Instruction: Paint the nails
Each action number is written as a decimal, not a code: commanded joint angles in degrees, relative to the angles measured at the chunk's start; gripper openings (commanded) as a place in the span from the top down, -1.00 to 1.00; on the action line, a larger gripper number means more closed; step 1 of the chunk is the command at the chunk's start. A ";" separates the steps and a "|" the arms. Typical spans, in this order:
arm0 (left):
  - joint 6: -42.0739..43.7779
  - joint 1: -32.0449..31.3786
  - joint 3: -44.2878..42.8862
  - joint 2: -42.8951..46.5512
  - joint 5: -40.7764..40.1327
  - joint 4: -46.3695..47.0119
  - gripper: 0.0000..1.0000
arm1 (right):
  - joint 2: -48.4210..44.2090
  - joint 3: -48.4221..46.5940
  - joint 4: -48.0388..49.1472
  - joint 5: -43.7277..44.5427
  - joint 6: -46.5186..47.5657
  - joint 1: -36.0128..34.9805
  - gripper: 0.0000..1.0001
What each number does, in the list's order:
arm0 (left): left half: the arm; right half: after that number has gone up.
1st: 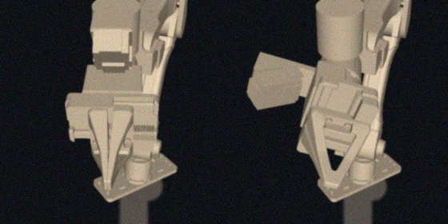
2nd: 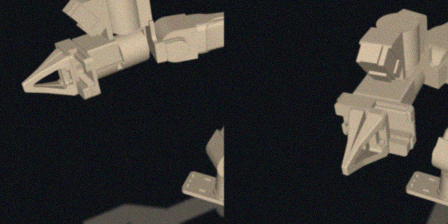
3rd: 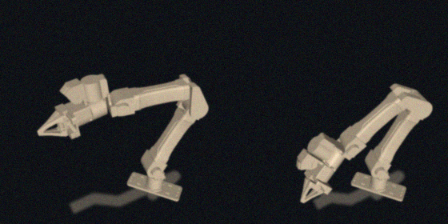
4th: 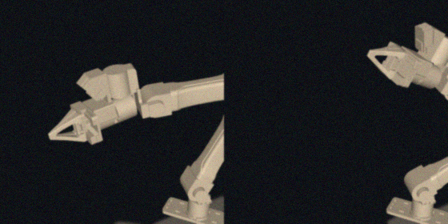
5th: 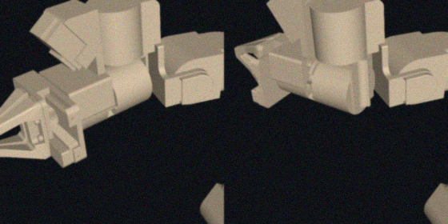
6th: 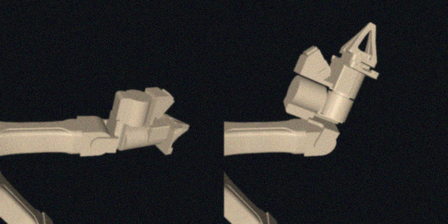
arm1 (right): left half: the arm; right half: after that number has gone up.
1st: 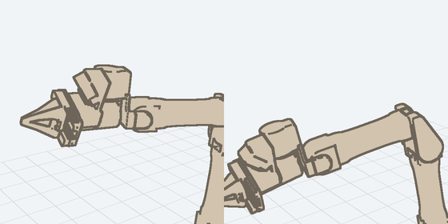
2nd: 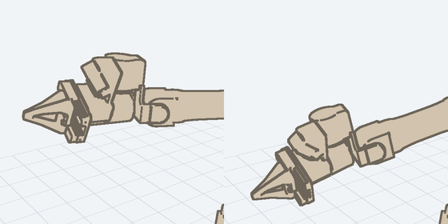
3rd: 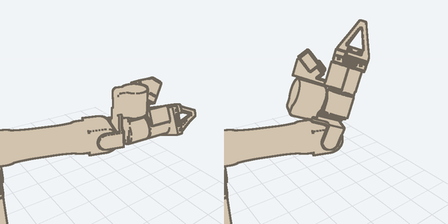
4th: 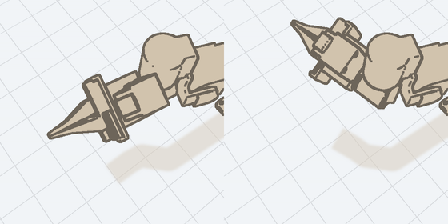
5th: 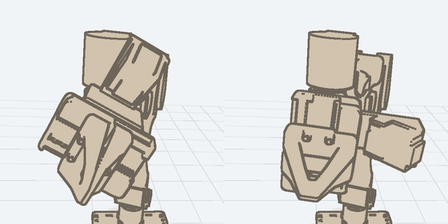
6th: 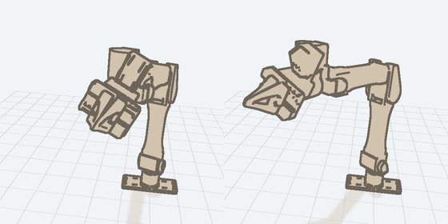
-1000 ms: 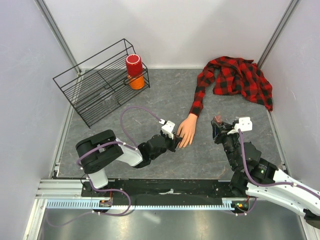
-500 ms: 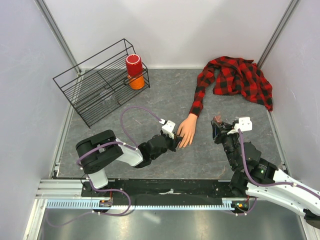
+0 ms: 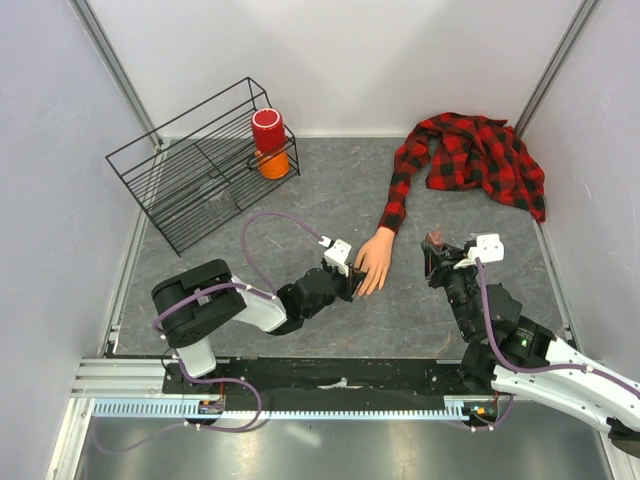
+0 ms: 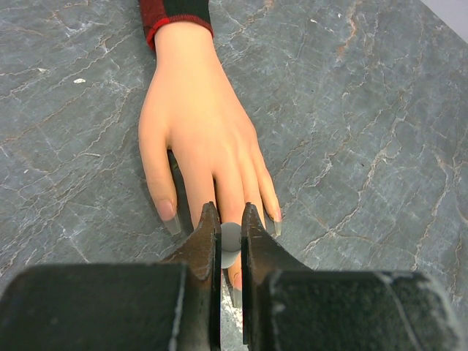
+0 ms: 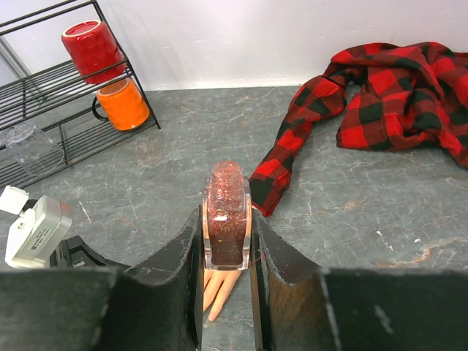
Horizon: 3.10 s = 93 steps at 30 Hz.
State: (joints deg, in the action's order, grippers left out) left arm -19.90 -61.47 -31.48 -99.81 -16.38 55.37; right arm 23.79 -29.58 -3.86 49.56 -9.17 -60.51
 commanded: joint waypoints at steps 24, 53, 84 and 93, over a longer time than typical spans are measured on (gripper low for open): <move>0.91 0.04 0.99 2.52 -1.11 0.79 0.96 | -0.85 0.32 2.10 -0.78 0.29 0.22 1.00; -1.63 0.21 2.22 2.95 0.03 -0.44 0.96 | -1.38 0.23 2.10 -1.04 0.20 0.22 1.00; 1.79 -0.58 -0.06 2.78 -0.76 -1.06 0.96 | -1.20 0.23 2.01 -1.04 0.20 0.22 1.00; 2.85 -0.14 -1.56 1.72 -0.49 -1.32 0.96 | -1.03 0.05 2.10 -1.13 0.29 0.13 1.00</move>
State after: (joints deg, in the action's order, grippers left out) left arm -19.62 -61.84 -31.51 -98.08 -16.01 52.42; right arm 22.92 -29.39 -3.88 49.30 -9.19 -60.51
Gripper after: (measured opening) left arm 0.089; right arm 0.306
